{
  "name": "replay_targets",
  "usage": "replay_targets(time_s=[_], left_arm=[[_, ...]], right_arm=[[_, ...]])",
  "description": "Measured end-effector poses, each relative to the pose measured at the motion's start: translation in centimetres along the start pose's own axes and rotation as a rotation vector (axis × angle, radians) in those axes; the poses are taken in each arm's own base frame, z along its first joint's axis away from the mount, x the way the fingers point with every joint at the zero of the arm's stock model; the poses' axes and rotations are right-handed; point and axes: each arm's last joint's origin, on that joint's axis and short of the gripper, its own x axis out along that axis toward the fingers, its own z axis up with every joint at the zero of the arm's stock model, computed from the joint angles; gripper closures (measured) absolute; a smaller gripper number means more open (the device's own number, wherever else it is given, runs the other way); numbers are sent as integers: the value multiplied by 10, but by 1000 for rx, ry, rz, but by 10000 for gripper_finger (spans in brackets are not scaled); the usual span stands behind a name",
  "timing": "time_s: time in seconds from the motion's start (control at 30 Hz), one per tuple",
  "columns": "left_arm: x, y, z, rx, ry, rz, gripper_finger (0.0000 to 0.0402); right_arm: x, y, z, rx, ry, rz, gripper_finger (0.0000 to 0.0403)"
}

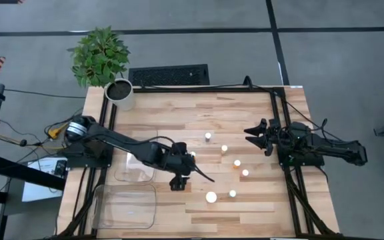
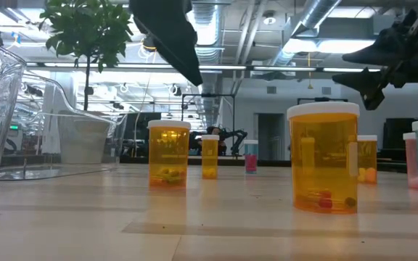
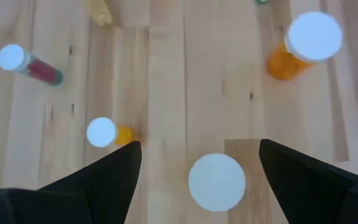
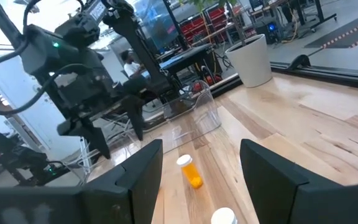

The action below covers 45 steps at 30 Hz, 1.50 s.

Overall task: Pick and place medicine bottles into bin by pill shape (circle, oval)
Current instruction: Put the middle orange capsule bottle into the bottom transparent bin

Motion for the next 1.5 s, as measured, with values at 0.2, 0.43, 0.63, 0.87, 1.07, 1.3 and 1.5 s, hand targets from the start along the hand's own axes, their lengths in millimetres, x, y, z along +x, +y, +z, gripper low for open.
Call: replay_targets(time_s=[0.2, 0.43, 0.63, 0.87, 1.07, 1.3, 1.5], left_arm=[[1, -2, 0, -4, 9, -36, 81], [18, -6, -19, -4, 43, -87, 81], [26, -6, -25, 13, 28, -92, 81], [27, -4, -26, 40, 32, -87, 81], [41, -8, -26, 49, 30, -89, 81], [50, -9, -32, 73, 81, -90, 82], [50, -9, -34, 93, 102, -105, 109]], right_arm=[[0, 0, 0, 0, 1, 1, 178], [0, 0, 0, 0, 1, 1, 178], [0, 0, 0, 0, 2, 1, 178], [0, 0, 0, 0, 2, 1, 178], [0, 0, 0, -5, 2, 1, 178], [1, -1, -1, -3, 19, -7, 178], [2, -1, -3, -2, 33, -13, 178]])
